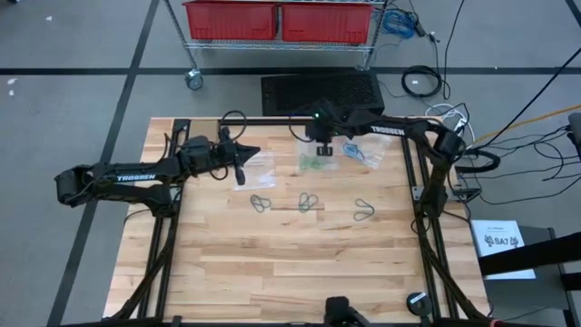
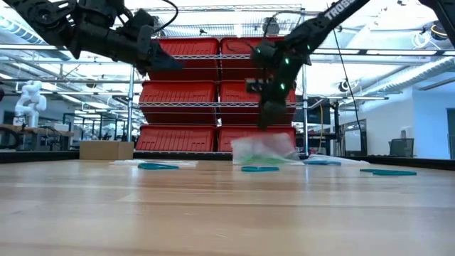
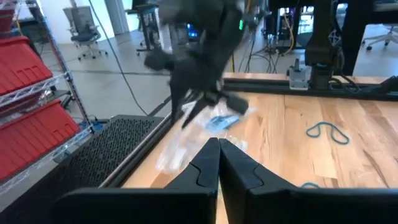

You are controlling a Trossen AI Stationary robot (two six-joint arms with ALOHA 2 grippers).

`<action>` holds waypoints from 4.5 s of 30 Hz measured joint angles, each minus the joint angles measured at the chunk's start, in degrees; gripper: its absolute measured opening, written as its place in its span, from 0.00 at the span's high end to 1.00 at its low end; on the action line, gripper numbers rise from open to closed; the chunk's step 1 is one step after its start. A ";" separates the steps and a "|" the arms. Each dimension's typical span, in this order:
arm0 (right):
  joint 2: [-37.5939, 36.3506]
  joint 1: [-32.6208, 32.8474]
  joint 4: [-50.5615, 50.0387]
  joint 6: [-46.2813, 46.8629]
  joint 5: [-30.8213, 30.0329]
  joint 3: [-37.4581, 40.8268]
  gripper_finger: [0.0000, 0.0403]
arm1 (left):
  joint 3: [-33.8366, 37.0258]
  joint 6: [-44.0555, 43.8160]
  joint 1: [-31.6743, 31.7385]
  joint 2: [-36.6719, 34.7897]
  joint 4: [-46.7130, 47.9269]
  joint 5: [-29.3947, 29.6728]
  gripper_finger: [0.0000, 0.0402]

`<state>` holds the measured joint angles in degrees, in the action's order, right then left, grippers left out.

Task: Sort rubber bands
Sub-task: Close the transparent zip bag, then open the left transparent zip bag

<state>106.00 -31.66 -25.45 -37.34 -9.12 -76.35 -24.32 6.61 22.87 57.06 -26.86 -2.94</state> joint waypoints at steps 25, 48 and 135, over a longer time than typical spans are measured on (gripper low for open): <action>14.69 26.28 11.81 24.57 -5.82 -11.62 0.56 | 1.18 1.71 0.00 -27.34 22.07 6.39 0.99; 29.57 25.00 6.70 26.15 1.24 -25.21 0.60 | 1.18 1.29 -0.02 -27.96 24.38 6.21 1.00; 5.47 34.51 -45.98 35.39 -10.52 -53.22 1.00 | 3.28 -3.17 -7.30 -8.44 -5.02 -16.50 0.89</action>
<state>111.47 2.85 -71.43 -1.95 -19.64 -129.58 -21.04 3.44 15.57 48.62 -31.88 -19.44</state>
